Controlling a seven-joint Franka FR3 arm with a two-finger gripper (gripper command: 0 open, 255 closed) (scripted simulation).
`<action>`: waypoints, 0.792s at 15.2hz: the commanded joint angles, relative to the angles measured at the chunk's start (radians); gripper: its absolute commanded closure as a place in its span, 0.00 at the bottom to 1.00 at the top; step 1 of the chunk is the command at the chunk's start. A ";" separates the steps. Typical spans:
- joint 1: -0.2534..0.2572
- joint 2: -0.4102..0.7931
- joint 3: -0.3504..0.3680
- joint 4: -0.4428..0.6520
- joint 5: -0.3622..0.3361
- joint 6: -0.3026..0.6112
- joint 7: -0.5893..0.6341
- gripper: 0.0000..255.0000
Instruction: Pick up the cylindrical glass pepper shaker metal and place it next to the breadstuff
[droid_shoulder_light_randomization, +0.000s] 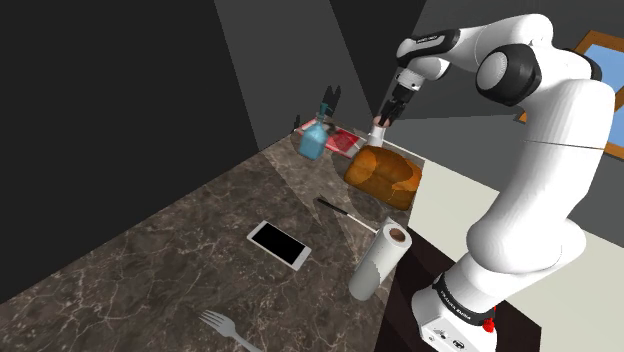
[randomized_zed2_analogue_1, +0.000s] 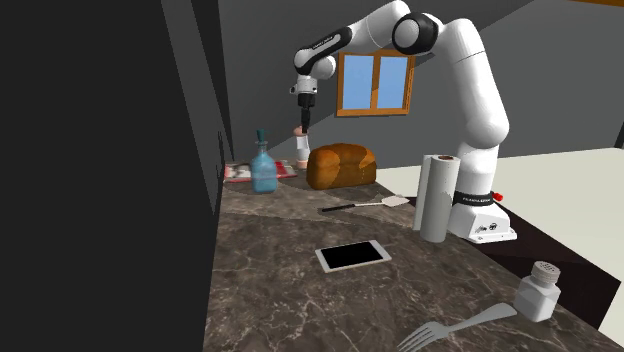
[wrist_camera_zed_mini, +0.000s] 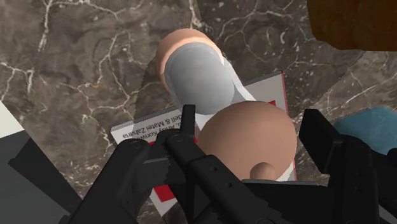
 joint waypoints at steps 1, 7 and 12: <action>0.001 0.000 0.000 -0.003 0.000 0.004 0.000 1.00; 0.001 0.000 0.000 -0.003 0.000 0.004 0.000 0.00; -0.003 -0.004 -0.002 0.024 -0.003 -0.027 0.002 0.00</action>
